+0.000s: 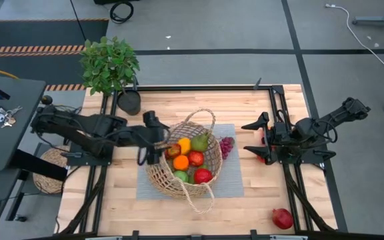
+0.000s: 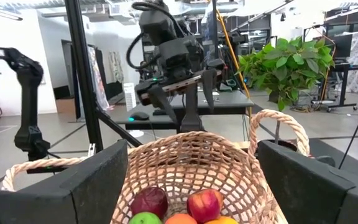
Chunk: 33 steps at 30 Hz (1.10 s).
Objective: Build produce basket
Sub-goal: Put the red apple into the brown basket
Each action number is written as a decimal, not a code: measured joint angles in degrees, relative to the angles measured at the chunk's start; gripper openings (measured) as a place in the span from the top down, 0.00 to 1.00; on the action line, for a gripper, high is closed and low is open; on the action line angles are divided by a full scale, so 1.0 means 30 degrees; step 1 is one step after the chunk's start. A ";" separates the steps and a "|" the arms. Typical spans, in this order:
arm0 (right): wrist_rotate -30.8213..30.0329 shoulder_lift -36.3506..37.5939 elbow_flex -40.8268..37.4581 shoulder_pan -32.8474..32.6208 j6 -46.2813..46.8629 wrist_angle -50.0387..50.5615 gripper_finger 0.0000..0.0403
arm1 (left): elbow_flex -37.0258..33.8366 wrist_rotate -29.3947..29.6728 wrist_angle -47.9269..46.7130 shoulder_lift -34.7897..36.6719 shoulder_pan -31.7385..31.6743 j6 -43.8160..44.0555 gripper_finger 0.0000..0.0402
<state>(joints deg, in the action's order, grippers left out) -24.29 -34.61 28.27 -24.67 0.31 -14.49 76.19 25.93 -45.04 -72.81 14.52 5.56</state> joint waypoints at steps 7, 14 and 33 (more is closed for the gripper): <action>0.0036 -0.0015 0.0000 0.0008 -0.0072 0.0004 0.10 | -0.5052 0.0350 0.4324 0.4417 -0.0005 0.0991 0.13; 0.0041 -0.0189 0.0000 0.0026 -0.0149 -0.0012 0.10 | -1.1138 0.0507 1.0404 0.8729 -0.0216 0.1487 0.13; 0.0043 -0.0891 0.0031 0.0736 0.0997 0.0549 0.10 | -2.2545 0.1164 2.3427 1.5644 -0.0413 0.2047 0.14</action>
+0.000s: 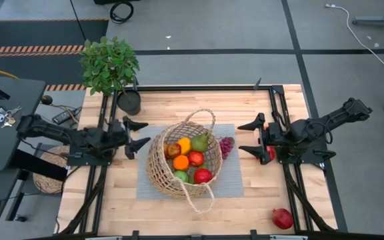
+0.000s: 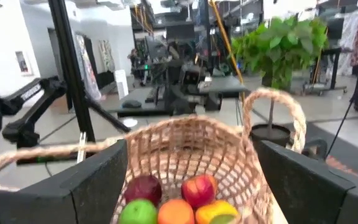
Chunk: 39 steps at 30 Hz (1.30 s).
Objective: Build produce basket
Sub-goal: Put the red apple into the brown basket
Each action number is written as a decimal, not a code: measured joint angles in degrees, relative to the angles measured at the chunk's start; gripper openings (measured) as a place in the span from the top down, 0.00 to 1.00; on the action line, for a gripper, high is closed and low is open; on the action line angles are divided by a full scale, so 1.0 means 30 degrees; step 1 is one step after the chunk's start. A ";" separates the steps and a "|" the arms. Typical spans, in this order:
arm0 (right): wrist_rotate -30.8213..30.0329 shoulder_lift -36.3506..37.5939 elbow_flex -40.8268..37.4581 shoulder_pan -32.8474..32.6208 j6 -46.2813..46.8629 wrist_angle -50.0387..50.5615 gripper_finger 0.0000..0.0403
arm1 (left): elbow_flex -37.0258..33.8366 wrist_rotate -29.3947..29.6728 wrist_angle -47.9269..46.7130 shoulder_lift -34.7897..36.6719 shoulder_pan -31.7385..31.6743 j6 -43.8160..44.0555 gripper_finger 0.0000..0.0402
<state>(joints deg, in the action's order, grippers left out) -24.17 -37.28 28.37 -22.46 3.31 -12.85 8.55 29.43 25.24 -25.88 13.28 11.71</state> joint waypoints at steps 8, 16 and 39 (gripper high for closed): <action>-0.0042 -0.0818 0.1127 0.0000 0.4706 0.8190 0.10 | -0.0071 -0.0020 -0.3921 0.3968 0.0007 -0.0171 0.14; 0.0596 -0.1806 0.1155 0.0000 1.1150 1.7001 0.10 | -0.0071 0.0106 -0.6704 0.6299 0.0007 -0.0707 0.14; 0.4382 -0.9503 0.4602 -0.1632 0.9250 2.6739 0.08 | -0.0071 0.0690 -1.0930 0.8505 0.0029 0.0020 0.14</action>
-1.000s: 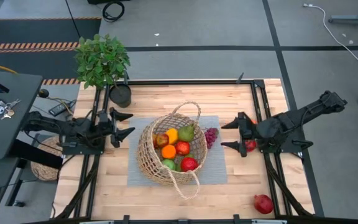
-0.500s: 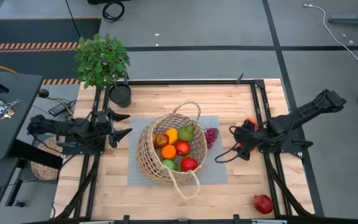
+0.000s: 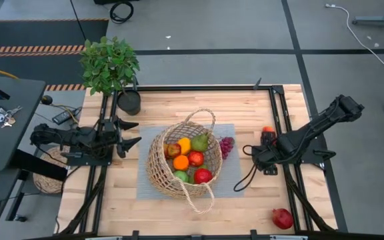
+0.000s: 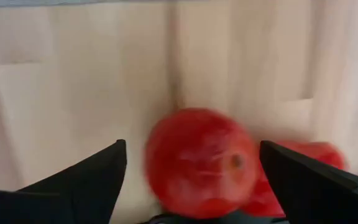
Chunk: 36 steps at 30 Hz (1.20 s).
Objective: Build produce basket
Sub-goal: Put the red apple into the brown basket
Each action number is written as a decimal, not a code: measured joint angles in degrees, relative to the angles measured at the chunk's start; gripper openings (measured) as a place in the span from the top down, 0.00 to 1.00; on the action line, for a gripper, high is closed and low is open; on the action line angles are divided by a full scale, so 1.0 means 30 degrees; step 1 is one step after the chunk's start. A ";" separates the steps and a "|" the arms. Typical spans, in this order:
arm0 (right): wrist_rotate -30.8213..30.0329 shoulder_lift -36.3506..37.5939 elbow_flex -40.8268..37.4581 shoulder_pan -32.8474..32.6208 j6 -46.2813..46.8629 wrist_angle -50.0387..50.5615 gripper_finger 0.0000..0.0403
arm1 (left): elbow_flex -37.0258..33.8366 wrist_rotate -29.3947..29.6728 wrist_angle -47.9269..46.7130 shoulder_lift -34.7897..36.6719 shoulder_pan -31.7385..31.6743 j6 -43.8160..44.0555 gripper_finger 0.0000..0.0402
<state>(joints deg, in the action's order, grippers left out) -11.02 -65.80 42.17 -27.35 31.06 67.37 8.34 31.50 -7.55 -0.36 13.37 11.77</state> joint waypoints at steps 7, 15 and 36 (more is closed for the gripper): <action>0.0412 -0.0707 0.0007 -0.0935 0.1112 0.0621 0.03 | 0.0000 -0.0020 0.0120 0.0000 0.0000 0.1371 0.13; -0.1450 -0.3129 0.0000 -0.2552 -0.0365 0.0723 0.05 | 0.0000 -0.0018 0.0122 0.0000 0.0000 0.1371 0.13; -0.1867 -0.9112 -0.0015 -0.2900 0.0118 0.2266 0.10 | 0.0000 -0.0020 0.0122 0.0000 0.0000 0.1355 0.13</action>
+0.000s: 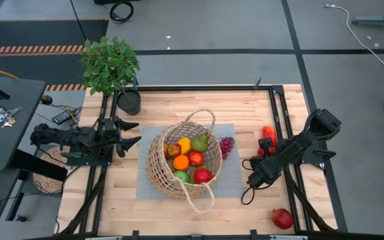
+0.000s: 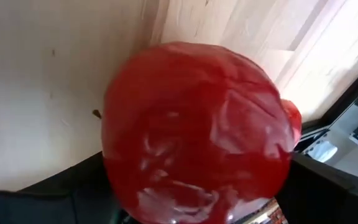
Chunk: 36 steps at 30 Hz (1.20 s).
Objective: Build produce basket
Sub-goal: Put the red apple into the brown basket
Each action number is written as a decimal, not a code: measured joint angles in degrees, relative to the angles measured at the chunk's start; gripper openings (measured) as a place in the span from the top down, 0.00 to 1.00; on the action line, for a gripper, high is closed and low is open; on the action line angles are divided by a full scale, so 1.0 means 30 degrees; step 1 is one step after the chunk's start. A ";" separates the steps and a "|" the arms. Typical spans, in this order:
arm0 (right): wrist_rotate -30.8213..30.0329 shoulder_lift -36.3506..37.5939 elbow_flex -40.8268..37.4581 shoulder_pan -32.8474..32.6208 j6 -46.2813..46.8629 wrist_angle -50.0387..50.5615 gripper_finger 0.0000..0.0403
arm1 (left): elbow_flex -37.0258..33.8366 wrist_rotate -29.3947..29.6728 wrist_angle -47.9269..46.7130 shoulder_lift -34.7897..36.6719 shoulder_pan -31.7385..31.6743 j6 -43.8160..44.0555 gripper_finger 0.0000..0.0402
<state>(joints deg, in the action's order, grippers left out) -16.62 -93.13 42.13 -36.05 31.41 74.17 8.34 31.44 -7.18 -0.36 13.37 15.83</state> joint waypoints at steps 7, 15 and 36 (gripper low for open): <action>0.0014 0.0024 0.0000 0.0173 -0.0187 -0.0162 0.21 | 0.0000 0.0001 0.0000 0.0000 0.0000 0.0001 0.13; 0.0635 0.0732 0.0344 0.1272 0.0498 0.0026 0.20 | 0.0007 0.0002 0.0007 0.0000 -0.0007 0.0006 0.13; -0.1288 0.1424 0.7344 0.3313 0.1183 0.5459 0.20 | 0.0007 0.0000 0.0007 0.0000 -0.0006 -0.0006 0.13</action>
<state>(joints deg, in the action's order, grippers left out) -20.49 -88.86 64.16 -26.11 34.96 90.55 8.36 31.44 -7.16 -0.36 13.35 15.81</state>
